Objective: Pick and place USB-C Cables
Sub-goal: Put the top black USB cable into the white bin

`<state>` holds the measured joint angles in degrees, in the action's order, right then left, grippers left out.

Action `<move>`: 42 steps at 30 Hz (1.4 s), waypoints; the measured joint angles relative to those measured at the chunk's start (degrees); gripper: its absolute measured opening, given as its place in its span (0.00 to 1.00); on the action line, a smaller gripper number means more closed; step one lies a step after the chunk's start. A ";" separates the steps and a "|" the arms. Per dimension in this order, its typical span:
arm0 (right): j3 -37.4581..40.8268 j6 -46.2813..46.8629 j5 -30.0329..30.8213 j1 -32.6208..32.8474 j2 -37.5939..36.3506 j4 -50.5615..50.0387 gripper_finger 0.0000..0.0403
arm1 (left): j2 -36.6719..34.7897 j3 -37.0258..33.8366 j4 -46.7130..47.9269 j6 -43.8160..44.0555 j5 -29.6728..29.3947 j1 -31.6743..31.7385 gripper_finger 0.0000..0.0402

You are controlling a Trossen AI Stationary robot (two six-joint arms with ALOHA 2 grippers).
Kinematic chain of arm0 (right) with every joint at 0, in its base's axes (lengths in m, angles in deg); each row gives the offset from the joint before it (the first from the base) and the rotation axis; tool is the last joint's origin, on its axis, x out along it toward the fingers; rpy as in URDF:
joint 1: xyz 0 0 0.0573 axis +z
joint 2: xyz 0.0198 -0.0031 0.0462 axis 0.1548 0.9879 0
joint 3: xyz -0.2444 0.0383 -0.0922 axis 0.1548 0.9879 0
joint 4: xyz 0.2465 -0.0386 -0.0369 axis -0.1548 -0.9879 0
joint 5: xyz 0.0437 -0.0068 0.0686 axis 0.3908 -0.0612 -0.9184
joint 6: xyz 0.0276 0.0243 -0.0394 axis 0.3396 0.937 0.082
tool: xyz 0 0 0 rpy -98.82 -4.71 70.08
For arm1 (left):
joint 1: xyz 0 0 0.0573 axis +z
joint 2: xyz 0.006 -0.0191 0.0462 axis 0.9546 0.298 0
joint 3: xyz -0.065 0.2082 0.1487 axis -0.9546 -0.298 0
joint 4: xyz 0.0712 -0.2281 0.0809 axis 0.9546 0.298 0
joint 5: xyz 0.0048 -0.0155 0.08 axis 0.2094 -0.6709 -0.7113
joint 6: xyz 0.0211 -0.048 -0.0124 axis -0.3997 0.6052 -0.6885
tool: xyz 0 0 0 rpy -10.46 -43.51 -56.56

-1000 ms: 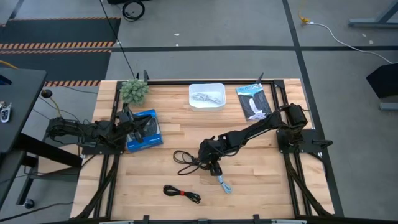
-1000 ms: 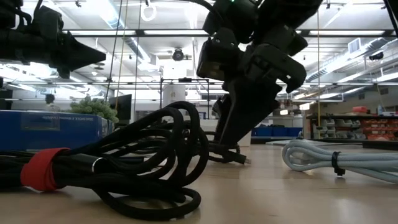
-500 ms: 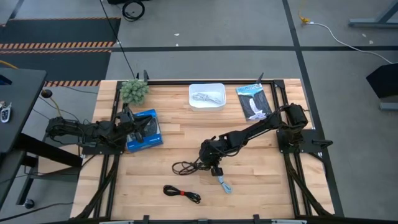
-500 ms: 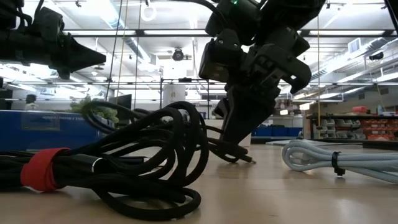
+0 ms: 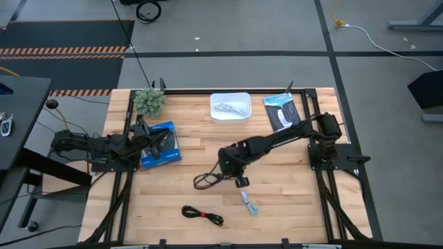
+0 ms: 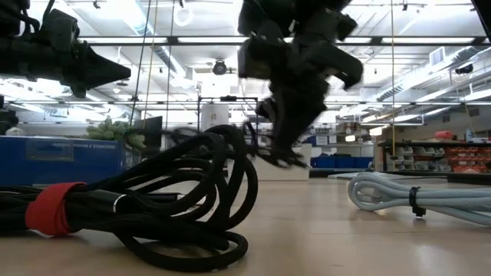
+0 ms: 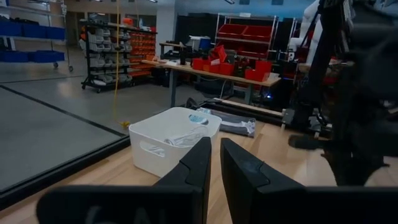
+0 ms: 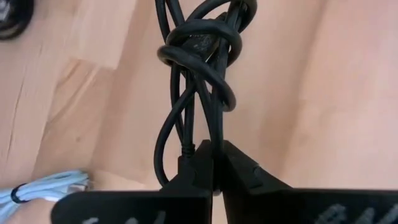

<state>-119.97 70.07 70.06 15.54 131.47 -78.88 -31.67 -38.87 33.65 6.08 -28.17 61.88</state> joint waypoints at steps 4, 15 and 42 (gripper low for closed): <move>-5.30 -3.30 1.51 -2.41 -0.02 -5.47 0.03 | 0.00 0.00 0.00 0.00 0.01 0.00 0.11; -17.40 -7.61 2.99 -10.95 -0.09 -16.26 0.03 | 0.00 0.00 -0.02 -0.02 0.01 0.00 0.11; -33.27 -8.86 6.69 -28.70 -9.52 -35.56 0.03 | -0.02 0.00 -0.04 0.00 0.01 0.02 0.11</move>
<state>-153.24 61.21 76.75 -13.17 121.96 -114.45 -31.70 -38.87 33.60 6.08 -28.16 61.90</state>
